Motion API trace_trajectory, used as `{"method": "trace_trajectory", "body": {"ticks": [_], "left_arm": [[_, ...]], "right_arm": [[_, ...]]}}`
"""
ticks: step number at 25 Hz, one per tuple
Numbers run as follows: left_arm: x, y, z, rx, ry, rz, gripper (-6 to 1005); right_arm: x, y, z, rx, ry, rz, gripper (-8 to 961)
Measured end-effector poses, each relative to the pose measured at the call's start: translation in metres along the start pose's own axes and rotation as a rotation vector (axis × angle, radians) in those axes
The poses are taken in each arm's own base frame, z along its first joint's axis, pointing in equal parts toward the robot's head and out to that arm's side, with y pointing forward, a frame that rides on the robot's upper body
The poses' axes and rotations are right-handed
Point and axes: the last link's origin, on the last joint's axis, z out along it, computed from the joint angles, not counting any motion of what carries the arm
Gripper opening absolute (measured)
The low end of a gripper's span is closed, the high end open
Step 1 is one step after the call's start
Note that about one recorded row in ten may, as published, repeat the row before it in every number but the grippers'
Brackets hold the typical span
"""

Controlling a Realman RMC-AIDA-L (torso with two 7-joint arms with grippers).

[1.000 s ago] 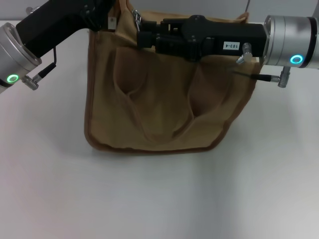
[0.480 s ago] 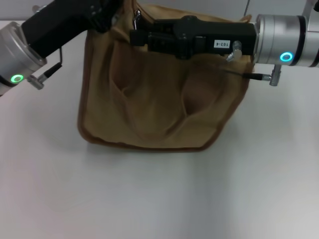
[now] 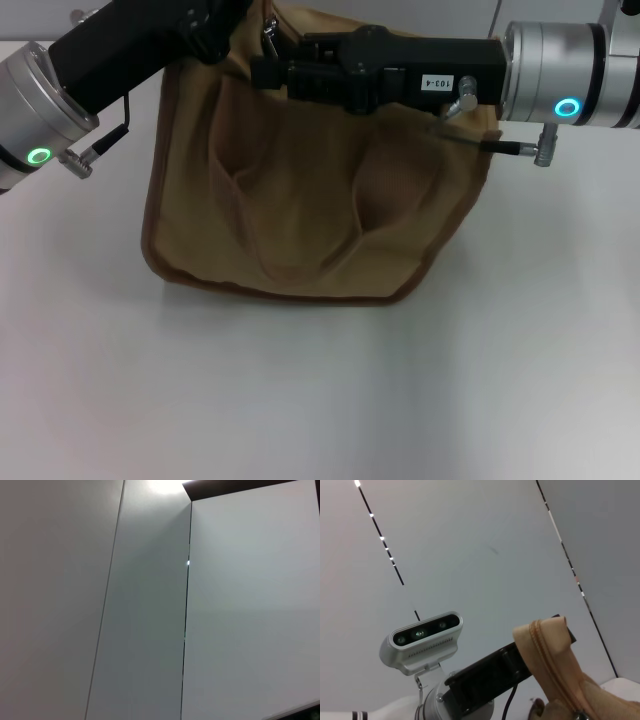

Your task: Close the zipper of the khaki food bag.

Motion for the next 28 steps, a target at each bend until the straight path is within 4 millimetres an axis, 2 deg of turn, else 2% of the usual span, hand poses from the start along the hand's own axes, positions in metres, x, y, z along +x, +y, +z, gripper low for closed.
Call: {"method": "trace_trajectory", "body": {"ticks": [7,13,19,28], "left_arm": [[-0.0013,-0.0016,0.0009,0.01,-0.008,0.007,105],[-0.0014,-0.0021,0.0007,0.014,-0.008,0.008,106],[-0.0012,-0.0031,0.0012,0.018,-0.009,0.009,107],[-0.002,-0.0038,0.0004,0.025,-0.013,0.022,109]], "right_arm": [[0.0001,-0.0059,-0.0009,0.042,-0.008,0.0,406],[0.0001,-0.0065,0.0008,0.046,-0.002,-0.008,199],[-0.0007,-0.006,0.0016,0.041,-0.001,-0.011,114],[0.0013,-0.0067,-0.0006,0.049,-0.002,-0.007,112]]}}
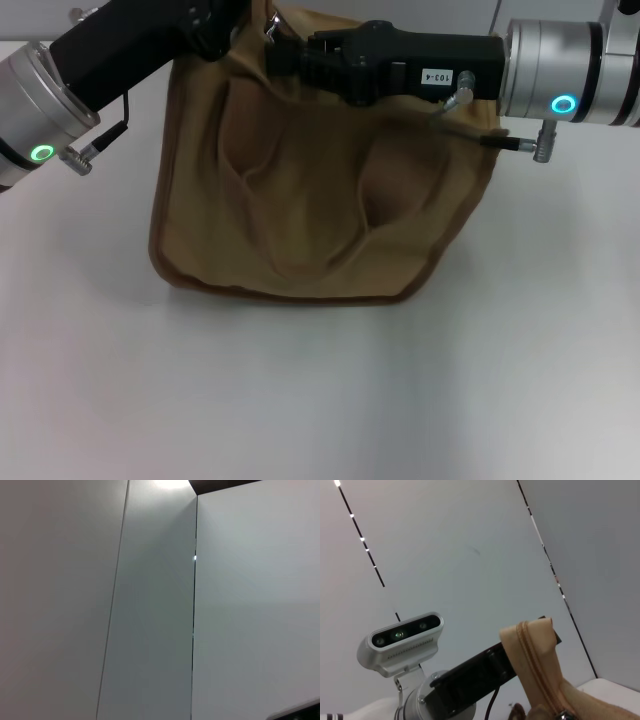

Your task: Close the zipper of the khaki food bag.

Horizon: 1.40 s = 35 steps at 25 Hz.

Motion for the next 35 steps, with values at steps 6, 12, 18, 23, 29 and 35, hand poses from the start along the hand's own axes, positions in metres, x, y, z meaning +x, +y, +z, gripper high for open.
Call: {"method": "trace_trajectory", "body": {"ticks": [6,12,18,23,29,35], "left_arm": [[0.001,-0.001,-0.008,0.027,0.017,-0.003,110],[0.002,-0.002,-0.021,0.065,0.023,-0.003,111],[0.002,-0.003,-0.026,0.08,0.031,-0.004,112],[0.003,-0.003,-0.026,0.08,0.031,-0.003,113],[0.003,-0.003,-0.026,0.079,0.032,-0.002,114],[0.003,-0.003,-0.027,0.081,0.033,-0.004,116]], "right_arm": [[0.003,0.0,-0.007,0.006,-0.009,0.006,94],[0.007,-0.001,-0.014,0.023,-0.019,0.012,36],[0.008,-0.001,-0.015,0.023,-0.015,0.012,14],[0.008,0.003,-0.015,-0.003,-0.014,0.011,9],[0.009,0.007,-0.018,-0.028,-0.016,-0.001,6],[0.012,0.011,-0.028,-0.038,-0.017,0.0,2]]}}
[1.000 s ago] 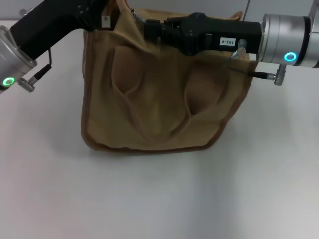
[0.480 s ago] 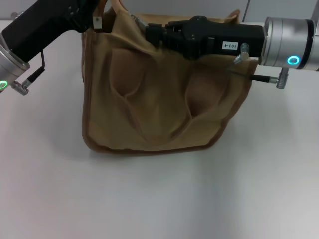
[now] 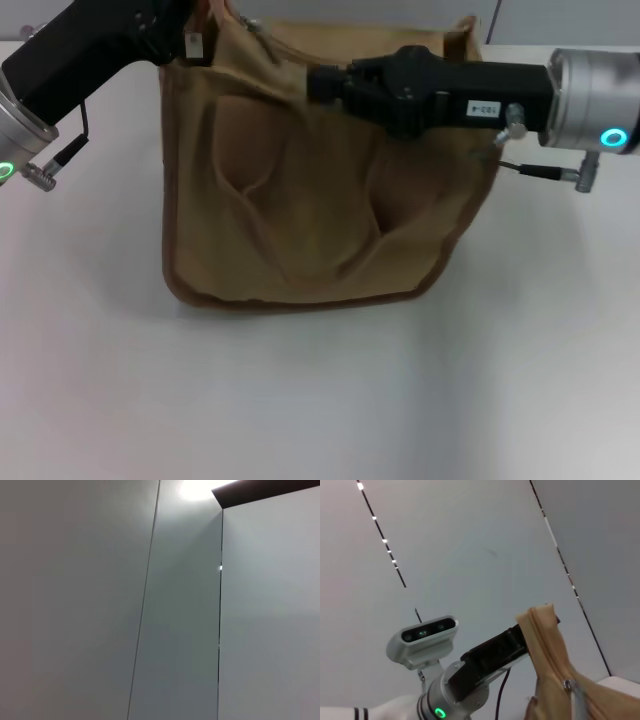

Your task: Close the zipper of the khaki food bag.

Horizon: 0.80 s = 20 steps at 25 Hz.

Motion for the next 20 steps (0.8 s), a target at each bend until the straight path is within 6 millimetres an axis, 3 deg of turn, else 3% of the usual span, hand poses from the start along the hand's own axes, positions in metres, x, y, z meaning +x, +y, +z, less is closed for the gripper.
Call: {"method": "trace_trajectory", "body": {"ticks": [12,20], "left_arm": [[-0.001,0.004,0.002,-0.022,0.004,-0.014,118],[0.002,0.011,0.017,-0.099,0.011,-0.037,119]], "right_arm": [[-0.002,0.0,-0.035,0.064,-0.123,0.009,28],[-0.003,0.009,-0.022,-0.007,-0.14,-0.073,76]]}}
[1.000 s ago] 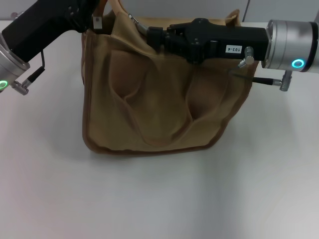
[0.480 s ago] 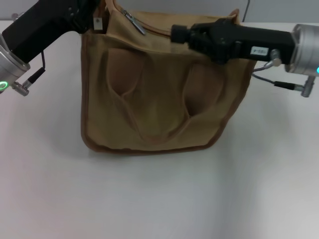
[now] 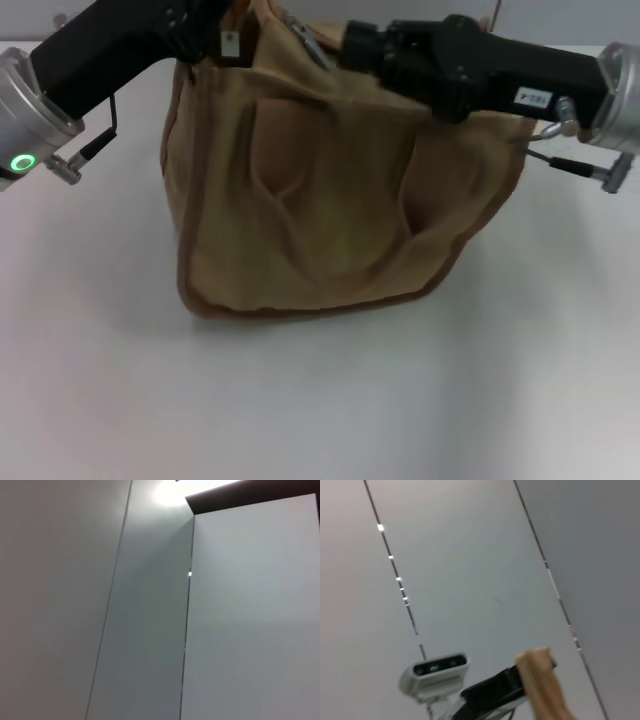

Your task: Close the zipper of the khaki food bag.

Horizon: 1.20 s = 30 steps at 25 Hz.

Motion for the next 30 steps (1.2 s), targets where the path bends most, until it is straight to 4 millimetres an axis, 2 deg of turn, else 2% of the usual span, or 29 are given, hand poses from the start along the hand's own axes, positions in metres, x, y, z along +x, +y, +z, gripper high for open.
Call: {"method": "trace_trajectory", "body": {"ticks": [6,17,30], "left_arm": [[0.002,-0.001,0.007,-0.016,0.003,-0.004,121],[0.004,-0.004,0.014,-0.018,-0.002,0.006,123],[0.004,-0.005,0.026,-0.039,-0.012,0.013,125]], "right_arm": [[0.006,-0.002,0.005,0.016,0.022,0.016,111],[0.012,-0.001,-0.006,0.039,0.007,0.042,526],[0.015,-0.007,0.002,0.046,0.021,0.116,526]]}}
